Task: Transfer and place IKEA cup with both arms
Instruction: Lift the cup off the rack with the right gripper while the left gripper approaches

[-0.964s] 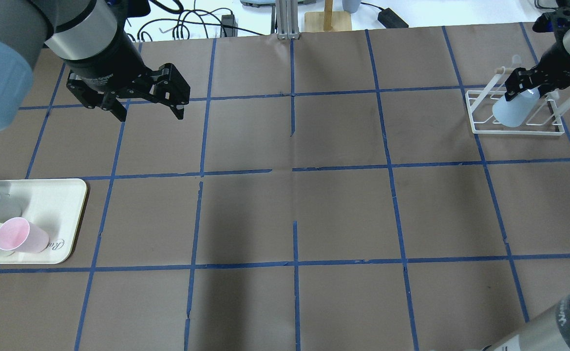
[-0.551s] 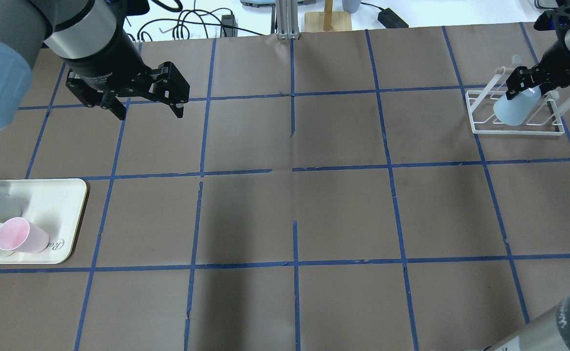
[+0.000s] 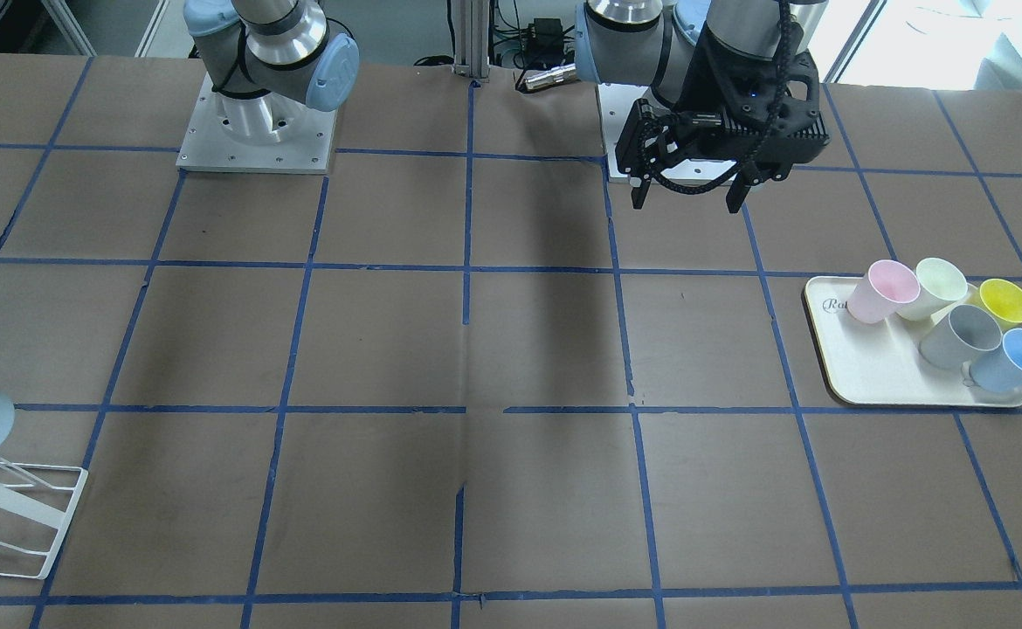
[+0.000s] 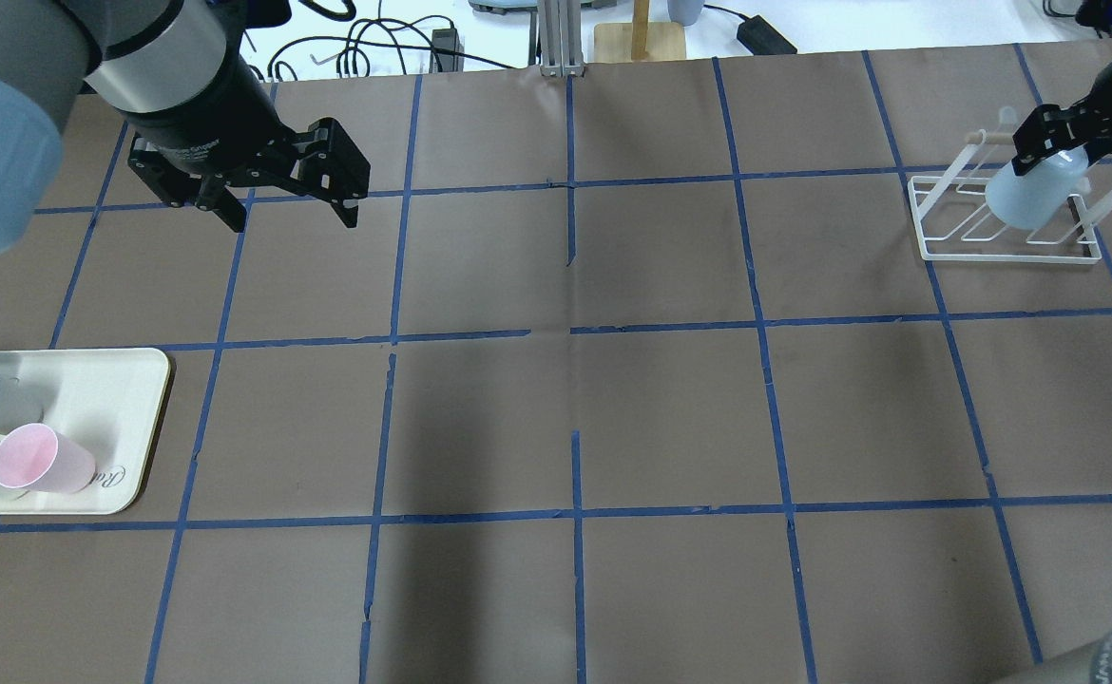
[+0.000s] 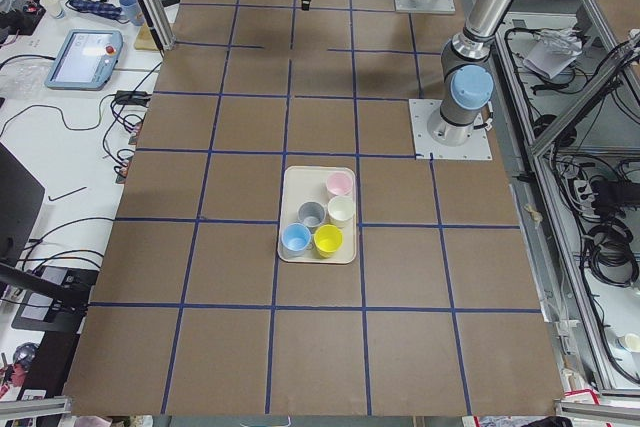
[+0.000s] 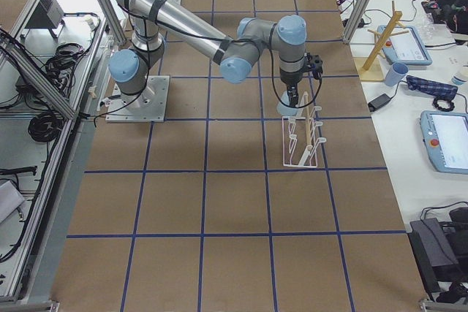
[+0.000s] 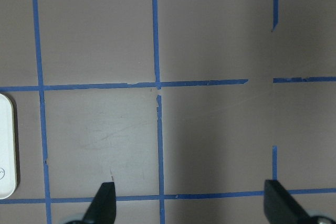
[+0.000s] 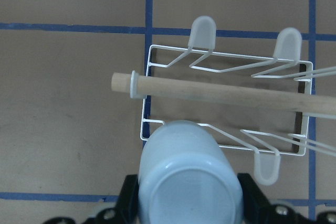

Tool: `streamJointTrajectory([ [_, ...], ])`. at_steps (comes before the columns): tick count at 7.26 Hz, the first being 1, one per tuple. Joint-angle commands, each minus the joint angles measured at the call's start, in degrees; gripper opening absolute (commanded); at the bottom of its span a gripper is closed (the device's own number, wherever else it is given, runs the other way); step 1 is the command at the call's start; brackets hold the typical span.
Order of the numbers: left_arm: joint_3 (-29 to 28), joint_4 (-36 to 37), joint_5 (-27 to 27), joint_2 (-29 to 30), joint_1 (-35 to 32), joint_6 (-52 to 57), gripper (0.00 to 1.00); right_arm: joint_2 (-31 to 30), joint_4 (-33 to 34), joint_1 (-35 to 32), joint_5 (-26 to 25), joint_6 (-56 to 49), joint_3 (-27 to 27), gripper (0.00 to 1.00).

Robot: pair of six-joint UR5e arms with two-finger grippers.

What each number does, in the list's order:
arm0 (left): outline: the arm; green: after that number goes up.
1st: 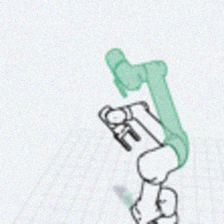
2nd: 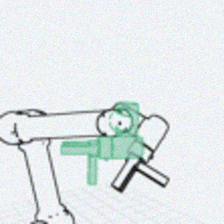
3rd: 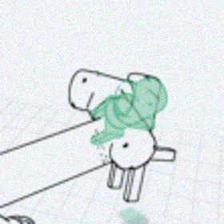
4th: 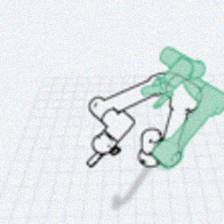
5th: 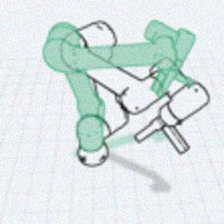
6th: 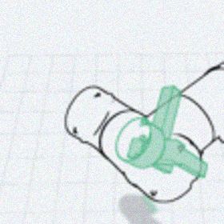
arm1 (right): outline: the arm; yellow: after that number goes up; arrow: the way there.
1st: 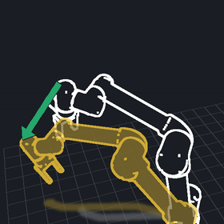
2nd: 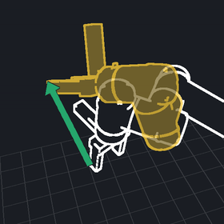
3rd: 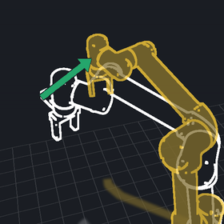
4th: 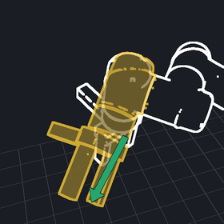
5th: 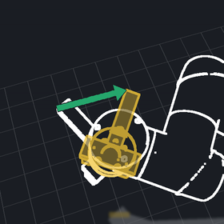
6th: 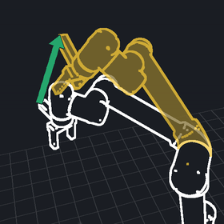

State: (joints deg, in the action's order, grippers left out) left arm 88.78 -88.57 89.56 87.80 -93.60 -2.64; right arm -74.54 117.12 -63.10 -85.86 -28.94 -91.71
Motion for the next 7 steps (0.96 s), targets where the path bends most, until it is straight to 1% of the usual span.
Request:
streamJointTrajectory([
  [1, -0.44, 0.59, -0.09, 0.09, 0.09, -0.09, 1.00, -2.35, -1.63, 0.00, -0.01, -0.15, 0.04, 0.32],
  [2, -0.88, 0.59, -0.17, 0.09, 0.09, -0.18, 1.00, -4.28, -3.55, 0.00, 0.16, -0.24, 0.04, 0.32],
  [3, -1.41, 0.68, -3.31, 0.00, 0.17, -0.26, 1.00, -5.78, -6.79, 0.00, 0.34, -1.11, 0.13, 0.29],
  [4, -1.42, 2.86, -5.34, -0.17, 0.18, -0.44, 1.00, -8.05, -11.61, -0.09, 3.21, -1.12, 1.34, 0.29],
  [5, -1.42, 3.40, -7.27, -0.78, 0.18, -0.61, 1.00, -9.03, -20.44, -0.09, 11.77, -0.43, 3.27, 0.28],
  [6, -1.07, 3.15, -12.86, -1.75, 0.35, -0.96, 1.00, -8.96, -28.19, -0.09, 19.33, -0.33, 4.60, 0.26],
  [7, 0.33, 2.36, -17.62, -2.89, 2.96, -0.97, 1.00, -9.04, -34.18, -0.09, 29.50, -0.16, 4.61, 0.26],
])
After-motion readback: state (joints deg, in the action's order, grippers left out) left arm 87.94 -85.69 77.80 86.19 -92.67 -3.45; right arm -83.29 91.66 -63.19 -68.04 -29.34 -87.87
